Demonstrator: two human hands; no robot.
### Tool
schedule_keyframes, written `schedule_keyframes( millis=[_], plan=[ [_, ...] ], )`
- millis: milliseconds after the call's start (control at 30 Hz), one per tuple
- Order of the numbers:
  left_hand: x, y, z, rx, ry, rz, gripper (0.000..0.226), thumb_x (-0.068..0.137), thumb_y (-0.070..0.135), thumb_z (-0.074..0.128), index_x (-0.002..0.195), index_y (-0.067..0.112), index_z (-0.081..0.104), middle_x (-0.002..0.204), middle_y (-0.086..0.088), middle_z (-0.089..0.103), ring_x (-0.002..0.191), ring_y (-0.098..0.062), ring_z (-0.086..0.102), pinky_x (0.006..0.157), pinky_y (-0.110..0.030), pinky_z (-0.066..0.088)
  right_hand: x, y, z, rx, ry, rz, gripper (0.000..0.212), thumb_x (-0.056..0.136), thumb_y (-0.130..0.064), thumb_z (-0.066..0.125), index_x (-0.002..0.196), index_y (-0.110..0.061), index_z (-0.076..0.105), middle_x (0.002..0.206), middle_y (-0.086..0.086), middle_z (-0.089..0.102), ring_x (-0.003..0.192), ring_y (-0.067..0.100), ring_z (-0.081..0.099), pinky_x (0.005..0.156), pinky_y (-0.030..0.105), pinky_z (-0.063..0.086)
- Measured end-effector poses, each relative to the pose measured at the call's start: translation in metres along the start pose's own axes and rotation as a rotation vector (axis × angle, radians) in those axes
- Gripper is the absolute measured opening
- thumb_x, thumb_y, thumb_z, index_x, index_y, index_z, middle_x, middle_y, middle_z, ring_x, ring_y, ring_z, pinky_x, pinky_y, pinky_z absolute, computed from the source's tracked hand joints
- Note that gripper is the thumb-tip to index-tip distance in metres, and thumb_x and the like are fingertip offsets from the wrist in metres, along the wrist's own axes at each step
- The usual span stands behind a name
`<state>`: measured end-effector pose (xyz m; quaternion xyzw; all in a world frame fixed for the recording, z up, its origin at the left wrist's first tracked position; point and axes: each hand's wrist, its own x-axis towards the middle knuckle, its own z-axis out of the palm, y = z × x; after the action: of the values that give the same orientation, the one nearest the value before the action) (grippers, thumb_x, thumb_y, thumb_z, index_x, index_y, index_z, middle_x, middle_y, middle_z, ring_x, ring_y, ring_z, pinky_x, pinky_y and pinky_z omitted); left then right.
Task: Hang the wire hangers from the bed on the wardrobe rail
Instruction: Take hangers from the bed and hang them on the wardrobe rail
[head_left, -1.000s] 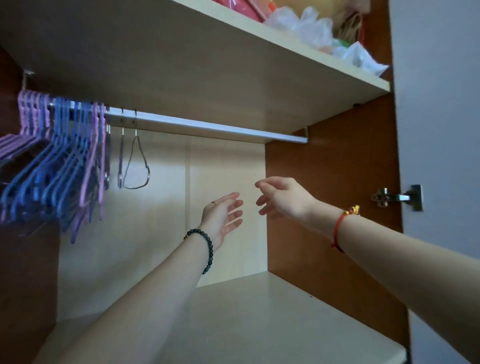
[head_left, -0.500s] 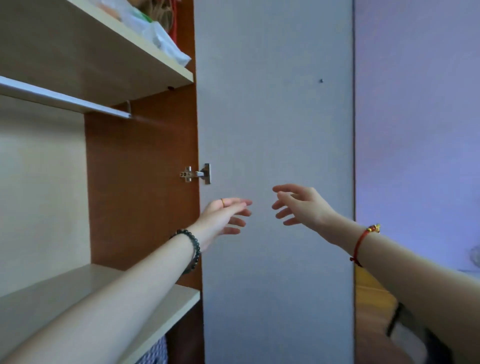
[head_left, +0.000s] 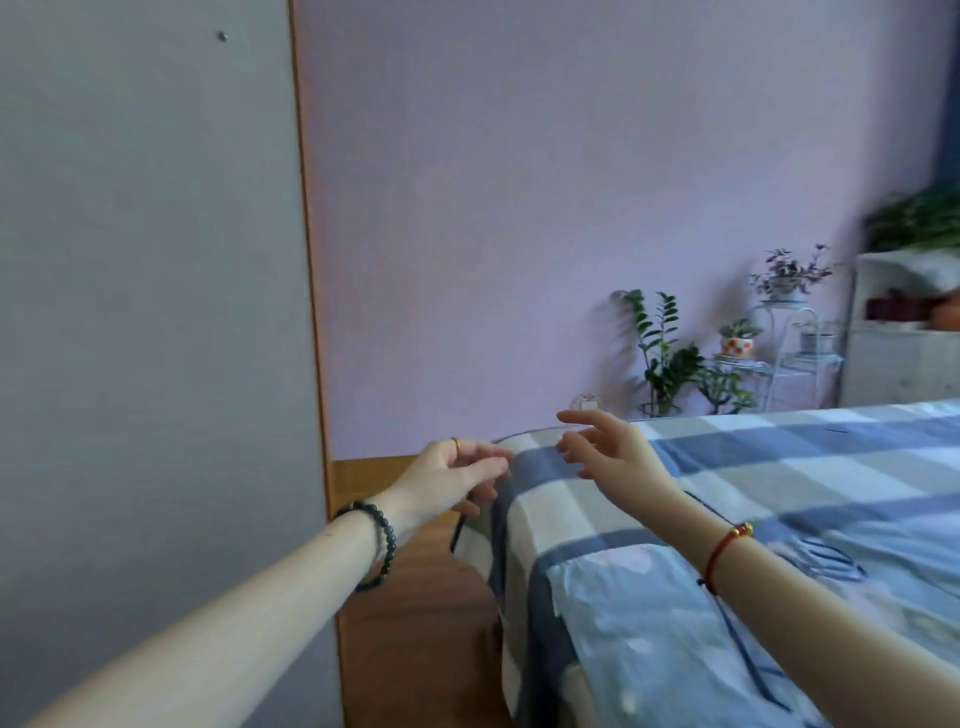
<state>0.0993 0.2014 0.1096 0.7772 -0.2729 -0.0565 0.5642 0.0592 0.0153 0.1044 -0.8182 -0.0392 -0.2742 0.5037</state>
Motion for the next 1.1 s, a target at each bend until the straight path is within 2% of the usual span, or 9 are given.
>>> schedule_keyframes(
  millis=[333,433,533,600,667,833,900,1000,1100],
  plan=[
    [0.031,-0.04,0.152,-0.089,-0.214,-0.039,0.012,0.091,0.015,0.054,0.1,0.018,0.061,0.093,0.0,0.06,0.074,-0.004,0.054,0.057,-0.012,0.046,-0.075,0.127,-0.109,-0.02,0.272,0.268,0.021,0.089,-0.009,0.053,0.11,-0.013,0.058,0.091,0.017,0.067,0.075,0.021,0.061,0.07,0.026,0.047],
    [0.033,-0.056,0.181,-0.124,-0.242,-0.056,0.013,0.09,0.013,0.055,0.097,0.022,0.06,0.094,0.001,0.059,0.074,-0.005,0.055,0.06,-0.013,0.047,-0.098,0.158,-0.123,-0.012,0.349,0.339,0.02,0.088,-0.004,0.054,0.107,-0.01,0.058,0.095,0.026,0.065,0.074,0.033,0.059,0.061,0.026,0.045],
    [0.037,-0.072,0.21,-0.192,-0.266,-0.078,0.016,0.09,0.01,0.056,0.093,0.026,0.059,0.098,0.001,0.059,0.076,-0.007,0.058,0.062,-0.014,0.05,-0.12,0.188,-0.13,-0.055,0.421,0.385,0.023,0.086,0.001,0.056,0.109,-0.001,0.059,0.086,0.018,0.062,0.063,0.009,0.058,0.052,0.011,0.044],
    [0.036,-0.083,0.229,-0.236,-0.28,-0.112,0.017,0.089,0.009,0.056,0.093,0.025,0.058,0.097,0.002,0.058,0.08,-0.007,0.058,0.062,-0.012,0.051,-0.132,0.205,-0.132,-0.091,0.474,0.404,0.024,0.084,0.004,0.057,0.108,0.001,0.06,0.083,0.014,0.064,0.055,-0.007,0.058,0.056,0.005,0.044],
    [0.034,-0.095,0.246,-0.284,-0.288,-0.154,0.017,0.089,0.008,0.057,0.098,0.022,0.059,0.097,0.003,0.058,0.087,-0.009,0.058,0.064,-0.01,0.051,-0.139,0.213,-0.133,-0.086,0.499,0.412,0.025,0.083,0.005,0.058,0.107,-0.001,0.06,0.078,0.011,0.065,0.055,-0.012,0.057,0.059,0.002,0.044],
    [0.04,-0.114,0.272,-0.281,-0.281,-0.195,0.036,0.088,0.007,0.058,0.123,0.003,0.052,0.105,-0.004,0.059,0.096,-0.013,0.057,0.08,-0.018,0.05,-0.136,0.218,-0.127,-0.101,0.472,0.409,0.032,0.08,0.006,0.061,0.111,-0.002,0.057,0.077,0.006,0.06,0.06,-0.001,0.058,0.061,0.003,0.046],
    [0.046,-0.115,0.277,-0.291,-0.297,-0.212,0.039,0.088,0.008,0.057,0.126,0.003,0.048,0.108,-0.006,0.058,0.094,-0.013,0.058,0.079,-0.019,0.05,-0.135,0.22,-0.126,-0.087,0.47,0.422,0.036,0.078,0.007,0.062,0.112,-0.002,0.056,0.076,0.004,0.059,0.059,0.002,0.059,0.059,0.004,0.047],
    [0.053,-0.118,0.286,-0.313,-0.291,-0.227,0.039,0.089,0.007,0.056,0.126,0.0,0.047,0.092,-0.001,0.061,0.077,-0.008,0.06,0.067,-0.013,0.053,-0.133,0.221,-0.125,-0.072,0.465,0.441,0.041,0.076,0.007,0.064,0.115,-0.003,0.054,0.077,0.002,0.057,0.064,0.014,0.056,0.059,0.006,0.048],
    [0.059,-0.123,0.291,-0.296,-0.235,-0.247,0.038,0.088,0.009,0.059,0.123,0.001,0.047,0.084,-0.002,0.06,0.07,-0.01,0.06,0.07,-0.02,0.053,-0.132,0.221,-0.126,-0.044,0.445,0.469,0.045,0.076,0.007,0.064,0.117,-0.006,0.053,0.078,0.001,0.056,0.061,0.011,0.056,0.057,0.006,0.048]
  ],
)
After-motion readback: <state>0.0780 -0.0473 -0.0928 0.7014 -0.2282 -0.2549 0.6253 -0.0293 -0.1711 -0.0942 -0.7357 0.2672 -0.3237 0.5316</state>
